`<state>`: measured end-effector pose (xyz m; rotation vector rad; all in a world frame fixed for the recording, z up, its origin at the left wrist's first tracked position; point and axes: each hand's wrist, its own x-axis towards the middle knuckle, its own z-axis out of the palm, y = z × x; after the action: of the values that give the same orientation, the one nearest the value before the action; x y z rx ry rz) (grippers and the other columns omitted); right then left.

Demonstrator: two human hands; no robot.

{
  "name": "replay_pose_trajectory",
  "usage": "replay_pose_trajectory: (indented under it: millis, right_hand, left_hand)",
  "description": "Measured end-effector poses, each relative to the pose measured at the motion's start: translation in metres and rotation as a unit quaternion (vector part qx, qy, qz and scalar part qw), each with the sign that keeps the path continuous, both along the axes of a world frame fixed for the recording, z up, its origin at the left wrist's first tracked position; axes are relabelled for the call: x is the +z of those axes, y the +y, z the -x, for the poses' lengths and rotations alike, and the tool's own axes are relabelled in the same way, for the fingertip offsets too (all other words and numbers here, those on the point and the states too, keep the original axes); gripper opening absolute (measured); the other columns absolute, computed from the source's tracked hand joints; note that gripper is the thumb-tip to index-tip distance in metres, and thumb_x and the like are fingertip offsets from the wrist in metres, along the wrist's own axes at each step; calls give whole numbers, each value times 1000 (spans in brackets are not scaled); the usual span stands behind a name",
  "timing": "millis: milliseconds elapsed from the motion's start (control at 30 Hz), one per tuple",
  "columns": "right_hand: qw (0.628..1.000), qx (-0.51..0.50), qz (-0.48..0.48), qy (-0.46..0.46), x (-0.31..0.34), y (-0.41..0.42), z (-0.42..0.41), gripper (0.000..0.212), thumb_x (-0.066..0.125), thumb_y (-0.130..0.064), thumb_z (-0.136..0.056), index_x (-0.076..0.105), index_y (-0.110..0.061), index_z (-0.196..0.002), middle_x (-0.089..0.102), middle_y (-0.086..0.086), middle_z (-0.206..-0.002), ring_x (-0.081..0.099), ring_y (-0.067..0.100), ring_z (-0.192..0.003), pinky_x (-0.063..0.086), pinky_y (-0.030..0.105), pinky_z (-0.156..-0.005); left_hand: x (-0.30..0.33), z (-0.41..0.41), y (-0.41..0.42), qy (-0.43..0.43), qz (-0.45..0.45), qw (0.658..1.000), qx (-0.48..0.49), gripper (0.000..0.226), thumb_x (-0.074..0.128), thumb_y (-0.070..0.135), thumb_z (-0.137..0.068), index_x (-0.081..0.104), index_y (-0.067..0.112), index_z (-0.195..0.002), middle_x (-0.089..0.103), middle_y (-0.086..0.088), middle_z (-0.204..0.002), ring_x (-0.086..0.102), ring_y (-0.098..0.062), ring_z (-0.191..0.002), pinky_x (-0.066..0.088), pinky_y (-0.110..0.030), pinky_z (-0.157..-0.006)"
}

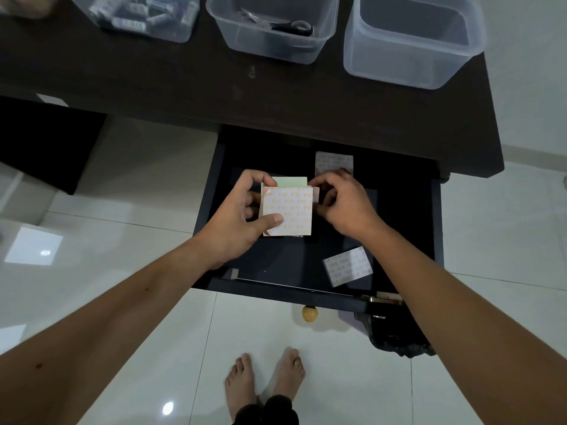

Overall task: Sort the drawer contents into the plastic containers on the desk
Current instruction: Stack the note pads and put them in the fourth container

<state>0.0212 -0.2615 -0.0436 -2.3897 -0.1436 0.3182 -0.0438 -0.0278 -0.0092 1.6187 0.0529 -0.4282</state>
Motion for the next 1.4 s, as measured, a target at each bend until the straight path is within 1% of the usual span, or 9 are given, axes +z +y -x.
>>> replay_pose_trajectory:
  millis: [100,233,333,433,600,767,967,1200,1400]
  right_hand:
    - [999,-24,-24,34,6,-3,4,37,91,-20,-79,66,-26,-106,66,-1,-102,60,11,-76,54,26,-70]
    - [993,-61,-74,73,14,-16,12,36,90,-19,-81,63,-26,-105,70,-1,-97,64,10,-80,54,22,-72]
    - [985,-91,-128,78,20,-31,17,30,84,-12,-87,64,-27,-105,72,5,-101,70,18,-86,61,30,-76]
    - [964,-128,-214,97,32,-43,25,27,76,-2,-93,65,-22,-108,70,16,-110,74,30,-97,65,34,-72]
    - [931,-156,-315,97,58,-64,40,26,70,2,-96,66,-9,-118,71,13,-110,76,26,-104,66,35,-76]
    - [901,-128,-394,130,68,-54,48,35,76,-10,-85,68,-8,-119,64,20,-107,74,26,-100,64,31,-73]
    - [910,-111,-375,136,60,-21,48,30,77,-1,-90,69,-8,-118,66,13,-96,74,22,-92,63,29,-67]
    - [920,-122,-359,96,59,3,48,25,82,-5,-87,71,-11,-109,71,11,-100,72,17,-82,59,27,-67]
    - [925,-140,-342,87,56,-13,42,19,73,-12,-97,72,-5,-115,71,7,-94,68,12,-77,57,26,-71]
  left_hand:
    - [1,0,0,2,2,1000,2,49,70,-4,-95,47,31,-121,68,-5,-121,72,-22,-113,65,-38,-85]
    - [3,0,-1,27,16,1000,2,48,67,-4,-97,48,33,-122,64,-5,-125,71,-25,-115,67,-45,-75]
    - [3,0,-2,27,17,1000,0,48,66,-5,-97,49,34,-122,63,-5,-126,70,-25,-116,67,-44,-74]
    - [2,-1,-3,28,18,999,5,49,65,-4,-98,49,33,-124,63,-4,-126,69,-23,-116,67,-41,-74]
    - [3,0,-4,23,32,999,6,53,63,-3,-100,55,38,-132,62,-7,-129,69,-24,-115,66,-40,-75]
    - [7,1,-3,18,55,998,-23,61,66,0,-99,56,44,-141,61,-10,-134,69,-27,-120,66,-44,-80]
    - [12,4,-3,20,84,994,-60,78,69,1,-95,45,48,-153,61,-13,-131,69,-26,-121,66,-48,-84]
    - [13,4,-2,3,84,995,-47,70,74,-4,-89,56,40,-140,65,-9,-127,71,-21,-116,65,-39,-81]
    - [8,2,-3,-1,70,997,-39,60,72,-6,-91,57,35,-133,64,-8,-130,70,-18,-119,66,-39,-79]
